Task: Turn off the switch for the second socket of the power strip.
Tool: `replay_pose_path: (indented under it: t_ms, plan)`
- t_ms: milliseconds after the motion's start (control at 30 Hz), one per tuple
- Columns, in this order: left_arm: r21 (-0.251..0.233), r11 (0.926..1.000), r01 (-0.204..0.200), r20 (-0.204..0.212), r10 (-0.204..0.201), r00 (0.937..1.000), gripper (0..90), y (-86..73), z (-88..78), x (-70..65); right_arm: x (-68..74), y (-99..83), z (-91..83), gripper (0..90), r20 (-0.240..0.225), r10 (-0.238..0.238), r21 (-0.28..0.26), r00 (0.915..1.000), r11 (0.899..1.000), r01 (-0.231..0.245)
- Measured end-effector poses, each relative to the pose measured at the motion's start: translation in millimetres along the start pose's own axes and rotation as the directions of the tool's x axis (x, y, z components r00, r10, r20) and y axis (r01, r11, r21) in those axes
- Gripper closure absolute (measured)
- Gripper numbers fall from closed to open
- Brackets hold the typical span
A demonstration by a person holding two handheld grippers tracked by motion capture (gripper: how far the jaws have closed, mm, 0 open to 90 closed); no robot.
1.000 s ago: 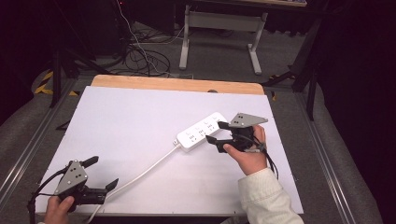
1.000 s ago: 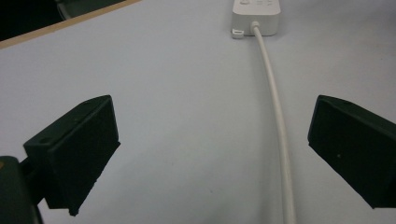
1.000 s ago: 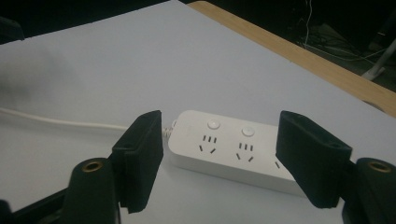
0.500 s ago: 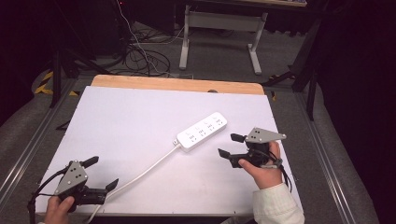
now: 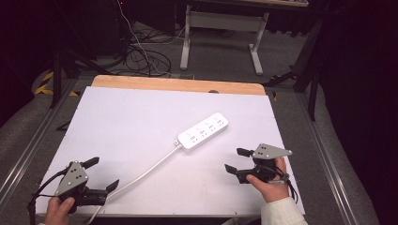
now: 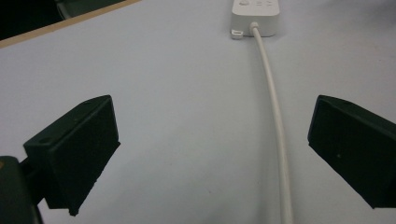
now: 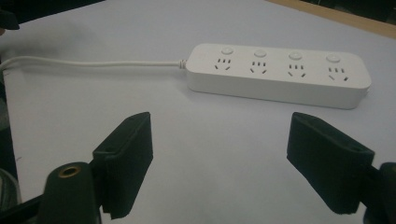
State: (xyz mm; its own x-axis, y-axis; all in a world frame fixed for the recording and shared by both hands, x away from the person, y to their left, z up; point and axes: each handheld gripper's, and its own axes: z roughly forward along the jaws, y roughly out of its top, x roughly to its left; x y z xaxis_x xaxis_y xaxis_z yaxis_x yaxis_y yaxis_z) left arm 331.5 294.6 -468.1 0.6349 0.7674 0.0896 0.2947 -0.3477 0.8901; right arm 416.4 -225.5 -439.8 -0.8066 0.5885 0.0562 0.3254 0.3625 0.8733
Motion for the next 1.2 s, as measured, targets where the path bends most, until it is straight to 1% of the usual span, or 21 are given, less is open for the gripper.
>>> replay_pose_path:
  t_ms: [100, 167, 400, 600, 733, 900, 1000, 1100, 1200]
  plan:
    - [0.002, 1.0000, 0.003, 0.001, -0.003, 1.0000, 2.4, -0.1, 0.1, -0.1, -0.4, -9.1, -1.1, 23.4, -0.002, 0.009, -0.008, 1.0000, 1.000, -0.009]
    - [0.001, 1.0000, -0.002, 0.001, 0.002, 1.0000, 2.4, 0.0, 0.0, 0.3, -1.0, -15.2, -1.0, 22.8, 0.000, 0.011, -0.008, 0.9999, 1.000, -0.011]
    - [-0.001, 1.0000, 0.002, -0.001, -0.002, 1.0000, 2.4, -0.1, -0.3, -0.1, -1.0, -35.6, 2.5, 22.4, 0.007, 0.023, 0.023, 0.9997, 0.999, -0.023]
    - [0.000, 1.0000, 0.002, 0.001, -0.002, 1.0000, 2.4, -0.1, -0.3, -0.3, 0.8, -50.8, 4.6, 22.4, 0.019, 0.022, 0.056, 0.9996, 0.998, -0.023]
    - [0.000, 1.0000, -0.002, -0.001, 0.002, 1.0000, 2.4, 0.1, -0.1, -0.5, 0.3, -60.7, 4.7, 22.4, 0.019, 0.042, 0.075, 0.9989, 0.996, -0.044]
    - [0.001, 1.0000, -0.006, 0.001, 0.006, 1.0000, 2.4, 0.2, 0.0, -0.4, 2.3, -62.0, 2.4, 22.7, 0.035, 0.045, 0.053, 0.9984, 0.998, -0.047]
    - [0.000, 0.9999, -0.010, -0.001, 0.010, 0.9999, 2.4, 0.4, -0.2, -0.3, 3.8, -59.4, 1.8, 23.6, 0.033, 0.039, 0.031, 0.9987, 0.999, -0.040]
    - [0.000, 0.9999, -0.012, -0.002, 0.012, 0.9999, 2.4, 0.5, -0.2, -0.4, 5.2, -56.5, -0.5, 24.3, 0.046, 0.031, 0.006, 0.9985, 0.999, -0.032]
    - [0.004, 0.9999, -0.013, -0.002, 0.013, 0.9999, 2.4, 0.2, 0.2, -0.6, 5.7, -56.3, -2.5, 25.6, 0.066, 0.026, 0.004, 0.9975, 1.000, -0.026]
